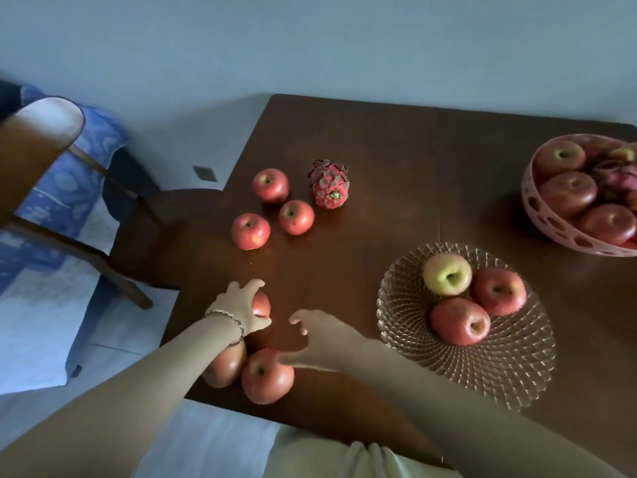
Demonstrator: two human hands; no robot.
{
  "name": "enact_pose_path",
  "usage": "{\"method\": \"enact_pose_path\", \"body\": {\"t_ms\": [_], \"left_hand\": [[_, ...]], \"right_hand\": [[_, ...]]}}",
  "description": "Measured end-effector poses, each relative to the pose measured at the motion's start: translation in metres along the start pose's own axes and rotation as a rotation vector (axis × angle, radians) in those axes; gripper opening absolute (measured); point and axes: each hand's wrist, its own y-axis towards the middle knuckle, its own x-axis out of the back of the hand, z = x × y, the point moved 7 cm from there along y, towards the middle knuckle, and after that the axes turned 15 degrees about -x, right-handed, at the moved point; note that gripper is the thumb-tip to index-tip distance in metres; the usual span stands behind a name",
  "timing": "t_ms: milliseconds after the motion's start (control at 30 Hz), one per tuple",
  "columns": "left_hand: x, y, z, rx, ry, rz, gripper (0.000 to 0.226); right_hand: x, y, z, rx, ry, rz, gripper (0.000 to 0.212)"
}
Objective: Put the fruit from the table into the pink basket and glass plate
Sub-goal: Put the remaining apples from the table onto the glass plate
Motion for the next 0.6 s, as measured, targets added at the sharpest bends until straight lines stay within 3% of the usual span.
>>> {"method": "enact_pose_path", "body": {"t_ms": [100,267,400,500,600], "left_hand": [[0.002,0.004,0.001,-0.045,-0.074,-0.056,0.067],[0.012,0.0,-0.007,-0.125,-0.197,-0.218,0.069],[0.024,-0.008,-0.019,-0.167,-0.36,-0.307,0.071],[0.032,-0.015,-0.04,-0.218,-0.438,-0.343,0.074],[0.036,-0.025,-0.075,-0.284,-0.472,-0.339,0.079]], "right_hand": [[-0.036,0.015,0.018,-0.079,-0.133,0.112,0.094],[-0.056,0.026,0.024,-0.112,-0.145,0.117,0.077],[-0.035,0.022,-0.003,-0.176,0.123,0.06,0.074],[0.008,0.002,-0.035,-0.193,0.448,-0.035,0.07],[0.048,-0.035,-0.077,-0.174,0.821,-0.009,0.075]]}}
